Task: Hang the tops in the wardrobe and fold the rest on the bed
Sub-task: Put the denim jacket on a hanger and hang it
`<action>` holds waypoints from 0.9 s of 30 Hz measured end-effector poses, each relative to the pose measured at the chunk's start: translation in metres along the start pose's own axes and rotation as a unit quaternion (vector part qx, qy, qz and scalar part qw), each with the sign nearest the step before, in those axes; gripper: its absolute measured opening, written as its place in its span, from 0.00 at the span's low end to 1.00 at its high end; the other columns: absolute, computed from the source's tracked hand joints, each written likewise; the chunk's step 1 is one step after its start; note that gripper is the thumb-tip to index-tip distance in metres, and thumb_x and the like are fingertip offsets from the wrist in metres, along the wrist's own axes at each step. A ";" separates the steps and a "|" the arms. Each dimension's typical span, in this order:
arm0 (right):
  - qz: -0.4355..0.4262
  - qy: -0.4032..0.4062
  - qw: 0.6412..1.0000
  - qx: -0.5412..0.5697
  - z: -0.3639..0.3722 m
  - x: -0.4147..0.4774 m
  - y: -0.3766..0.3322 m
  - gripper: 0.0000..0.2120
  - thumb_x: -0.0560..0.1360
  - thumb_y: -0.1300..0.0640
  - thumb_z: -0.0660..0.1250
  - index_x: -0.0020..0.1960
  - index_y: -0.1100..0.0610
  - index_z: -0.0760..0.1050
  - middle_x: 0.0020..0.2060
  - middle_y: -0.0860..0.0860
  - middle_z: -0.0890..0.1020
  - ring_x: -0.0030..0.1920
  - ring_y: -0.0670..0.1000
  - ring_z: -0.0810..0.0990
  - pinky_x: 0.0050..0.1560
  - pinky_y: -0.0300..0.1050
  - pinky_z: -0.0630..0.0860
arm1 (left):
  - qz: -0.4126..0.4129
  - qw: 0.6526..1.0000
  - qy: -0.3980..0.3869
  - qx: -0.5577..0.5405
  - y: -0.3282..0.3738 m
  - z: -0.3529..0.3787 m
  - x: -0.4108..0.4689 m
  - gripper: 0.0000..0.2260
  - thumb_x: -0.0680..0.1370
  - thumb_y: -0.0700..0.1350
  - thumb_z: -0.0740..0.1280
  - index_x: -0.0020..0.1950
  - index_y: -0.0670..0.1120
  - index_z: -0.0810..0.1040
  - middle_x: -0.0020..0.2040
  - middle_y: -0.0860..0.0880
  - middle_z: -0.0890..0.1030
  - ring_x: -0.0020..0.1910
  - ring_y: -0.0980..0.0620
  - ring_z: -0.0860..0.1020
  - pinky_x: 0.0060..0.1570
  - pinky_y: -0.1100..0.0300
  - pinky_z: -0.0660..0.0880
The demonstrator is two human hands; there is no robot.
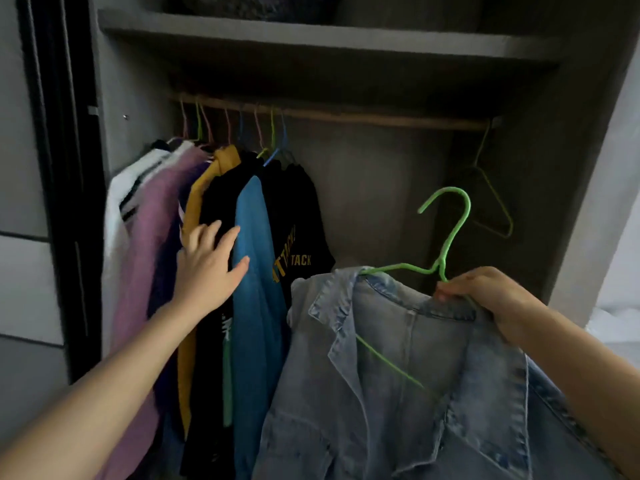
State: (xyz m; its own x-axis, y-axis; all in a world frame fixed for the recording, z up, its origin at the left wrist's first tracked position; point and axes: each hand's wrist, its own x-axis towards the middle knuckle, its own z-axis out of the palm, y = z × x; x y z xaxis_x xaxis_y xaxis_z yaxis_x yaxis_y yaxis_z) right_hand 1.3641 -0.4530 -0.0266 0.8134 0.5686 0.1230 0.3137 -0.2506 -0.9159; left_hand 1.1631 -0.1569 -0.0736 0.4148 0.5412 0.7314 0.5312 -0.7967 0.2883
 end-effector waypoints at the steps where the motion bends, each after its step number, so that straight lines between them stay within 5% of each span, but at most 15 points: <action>1: 0.014 0.008 1.000 0.012 0.004 0.003 -0.003 0.20 0.73 0.63 0.68 0.22 0.60 0.78 0.23 0.57 0.76 0.25 0.54 0.74 0.33 0.42 0.71 | 0.013 1.000 0.004 0.016 -0.005 0.002 0.011 0.25 0.76 0.48 0.67 0.71 0.43 0.68 0.72 0.39 0.65 0.71 0.39 0.58 0.64 0.39 0.61; 7: 0.054 0.047 0.987 0.142 0.054 0.036 -0.038 0.18 0.75 0.65 0.65 0.26 0.63 0.77 0.20 0.54 0.77 0.19 0.48 0.75 0.22 0.36 0.74 | 0.053 0.998 0.009 0.037 -0.033 0.014 0.079 0.25 0.76 0.51 0.66 0.71 0.45 0.68 0.73 0.39 0.63 0.72 0.38 0.57 0.64 0.38 0.59; 11: -0.034 0.048 0.992 0.111 0.091 0.058 -0.075 0.11 0.76 0.65 0.64 0.35 0.64 0.74 0.27 0.56 0.76 0.26 0.51 0.75 0.33 0.41 0.72 | 0.068 0.997 -0.006 0.047 -0.042 0.022 0.103 0.26 0.78 0.55 0.60 0.75 0.49 0.62 0.76 0.43 0.57 0.74 0.42 0.51 0.68 0.44 0.55; 14: -0.095 0.053 0.991 0.082 0.113 0.080 -0.106 0.15 0.77 0.64 0.63 0.31 0.61 0.69 0.21 0.51 0.72 0.23 0.47 0.72 0.27 0.37 0.67 | 0.062 0.997 -0.025 0.046 -0.052 0.023 0.115 0.26 0.79 0.57 0.58 0.75 0.51 0.60 0.77 0.44 0.56 0.75 0.44 0.50 0.68 0.46 0.54; 18: -0.141 0.051 0.986 0.066 0.140 0.125 -0.148 0.11 0.74 0.66 0.63 0.34 0.60 0.68 0.31 0.56 0.69 0.35 0.55 0.69 0.39 0.48 0.65 | 0.093 0.995 -0.032 0.031 -0.063 0.019 0.119 0.27 0.75 0.60 0.53 0.66 0.46 0.75 0.67 0.41 0.72 0.68 0.40 0.67 0.59 0.42 0.66; 20: -0.151 0.049 0.985 0.061 0.149 0.150 -0.168 0.09 0.73 0.66 0.63 0.36 0.60 0.67 0.31 0.55 0.69 0.34 0.54 0.69 0.37 0.47 0.66 | 0.098 0.993 -0.035 0.045 -0.070 0.015 0.122 0.29 0.73 0.60 0.51 0.62 0.46 0.78 0.63 0.41 0.77 0.64 0.39 0.72 0.55 0.42 0.70; 24: -0.169 0.059 0.984 0.008 0.167 0.199 -0.206 0.06 0.73 0.66 0.63 0.38 0.61 0.67 0.30 0.55 0.69 0.29 0.51 0.70 0.21 0.37 0.65 | 0.067 0.992 -0.066 0.089 -0.081 0.006 0.129 0.25 0.78 0.60 0.53 0.73 0.53 0.64 0.74 0.47 0.62 0.73 0.44 0.58 0.66 0.46 0.60; 27: -0.165 0.052 0.985 -0.009 0.182 0.234 -0.220 0.05 0.74 0.66 0.61 0.47 0.63 0.66 0.32 0.54 0.69 0.31 0.50 0.69 0.25 0.41 0.66 | 0.067 0.990 -0.069 0.104 -0.080 -0.002 0.138 0.26 0.77 0.62 0.48 0.75 0.57 0.58 0.77 0.51 0.56 0.74 0.48 0.52 0.68 0.50 0.57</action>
State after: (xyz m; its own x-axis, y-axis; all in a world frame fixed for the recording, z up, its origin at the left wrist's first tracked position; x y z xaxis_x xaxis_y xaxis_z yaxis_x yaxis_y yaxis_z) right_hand 1.3964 -0.1229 0.1340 0.7105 0.5387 0.4527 0.5777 -0.0791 -0.8124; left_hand 1.1762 -0.0188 0.0049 0.5818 0.4777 0.6582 0.5995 -0.7988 0.0498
